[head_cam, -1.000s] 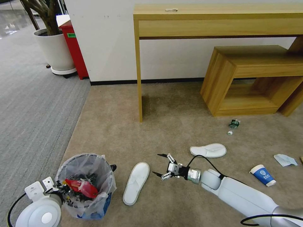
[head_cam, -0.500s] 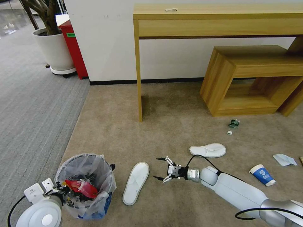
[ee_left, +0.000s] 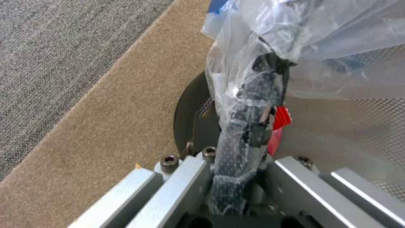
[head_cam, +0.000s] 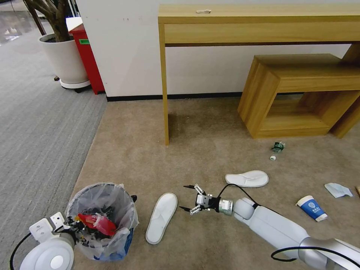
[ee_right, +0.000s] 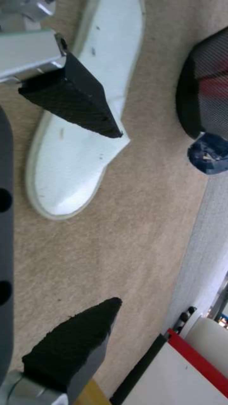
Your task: Pick up the trash bin and place the garbage on the floor into it.
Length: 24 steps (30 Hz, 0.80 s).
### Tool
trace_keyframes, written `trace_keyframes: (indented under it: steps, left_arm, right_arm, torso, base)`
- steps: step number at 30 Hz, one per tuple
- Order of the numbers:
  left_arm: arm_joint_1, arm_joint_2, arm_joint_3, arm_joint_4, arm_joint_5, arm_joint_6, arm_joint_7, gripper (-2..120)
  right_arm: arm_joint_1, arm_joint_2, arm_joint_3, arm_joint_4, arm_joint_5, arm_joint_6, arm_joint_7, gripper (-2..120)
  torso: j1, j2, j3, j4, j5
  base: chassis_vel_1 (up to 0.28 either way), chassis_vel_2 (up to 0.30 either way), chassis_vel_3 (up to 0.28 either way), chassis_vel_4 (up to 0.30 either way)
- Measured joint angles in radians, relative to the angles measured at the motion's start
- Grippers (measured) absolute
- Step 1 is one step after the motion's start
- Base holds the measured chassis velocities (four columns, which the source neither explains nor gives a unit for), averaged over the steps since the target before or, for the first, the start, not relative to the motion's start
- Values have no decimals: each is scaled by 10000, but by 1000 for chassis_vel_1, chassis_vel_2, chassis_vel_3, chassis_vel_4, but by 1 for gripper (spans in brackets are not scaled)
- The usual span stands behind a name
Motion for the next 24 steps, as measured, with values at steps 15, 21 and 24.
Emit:
trace_keyframes:
  steps: [15, 21, 24]
  left_arm:
    - [-10, -27, -1, -17, 19, 3, 31, 0]
    - [40, -84, -34, -35, 59, 3, 49, 0]
    - [66, -97, -53, -49, 70, 3, 63, 0]
  right_arm:
    - [271, 995, -450, -901, -11, 191, -208, 97]
    - [375, 1361, -608, -1296, -33, 360, -390, 93]
    - [434, 1480, -646, -1465, -70, 439, -498, 92]
  torso:
    - [-1, 0, 0, 0, -5]
    - [-1, 0, 0, 1, -4]
    - [-1, 0, 0, 0, -5]
  base:
    - [0, 0, 0, 0]
    - [0, 0, 0, 0]
    - [0, 0, 0, 0]
